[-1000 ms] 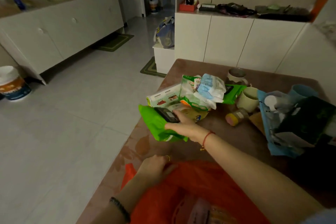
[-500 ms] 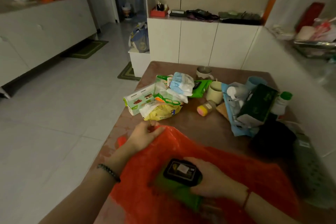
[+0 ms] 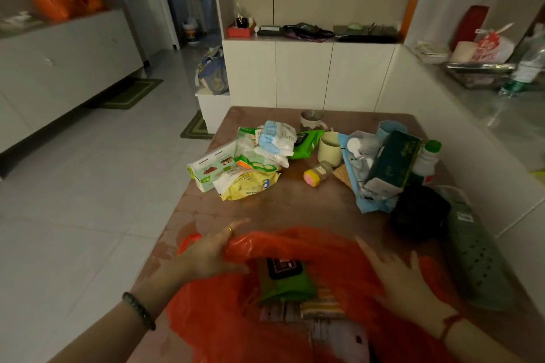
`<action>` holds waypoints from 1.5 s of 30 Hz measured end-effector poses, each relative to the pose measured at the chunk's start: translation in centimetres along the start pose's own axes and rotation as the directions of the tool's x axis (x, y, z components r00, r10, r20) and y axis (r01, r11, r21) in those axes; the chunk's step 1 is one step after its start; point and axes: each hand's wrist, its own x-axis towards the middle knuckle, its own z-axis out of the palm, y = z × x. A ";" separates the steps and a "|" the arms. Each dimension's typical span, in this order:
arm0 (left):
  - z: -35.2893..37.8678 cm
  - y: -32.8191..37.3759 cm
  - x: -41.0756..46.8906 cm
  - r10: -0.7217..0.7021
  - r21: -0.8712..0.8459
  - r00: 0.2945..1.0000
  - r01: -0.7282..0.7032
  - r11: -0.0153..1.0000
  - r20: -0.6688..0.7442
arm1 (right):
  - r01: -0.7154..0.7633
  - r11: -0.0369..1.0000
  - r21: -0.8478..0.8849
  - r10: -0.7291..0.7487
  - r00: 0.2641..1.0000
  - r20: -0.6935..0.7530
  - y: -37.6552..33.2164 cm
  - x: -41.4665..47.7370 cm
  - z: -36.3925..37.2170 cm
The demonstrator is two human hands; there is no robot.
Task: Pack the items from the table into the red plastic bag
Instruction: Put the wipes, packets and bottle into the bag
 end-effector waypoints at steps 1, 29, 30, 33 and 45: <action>-0.1 -0.5 0.2 0.006 -0.043 1.000 -0.007 0.999 -0.010 | 0.021 0.993 0.117 -0.021 1.000 0.005 1.1 0.4 0.2; -5.3 -2.2 8.2 -0.268 -0.328 0.963 0.250 0.911 -0.010 | -0.131 0.708 0.693 0.047 0.989 0.140 4.2 9.3 -6.3; -5.6 -1.1 8.4 -0.266 -0.403 0.962 0.216 0.889 -0.070 | -0.083 0.658 0.748 0.076 0.996 0.044 4.3 9.2 -7.5; -5.8 1.9 9.2 -0.177 -0.348 0.947 0.075 0.934 -0.270 | 0.052 0.531 0.846 0.286 0.928 -0.237 4.5 10.2 -10.6; -0.9 5.2 11.9 0.126 0.163 0.991 -0.119 0.979 -0.037 | -0.248 0.968 0.049 0.249 0.904 -0.347 4.6 14.1 -8.6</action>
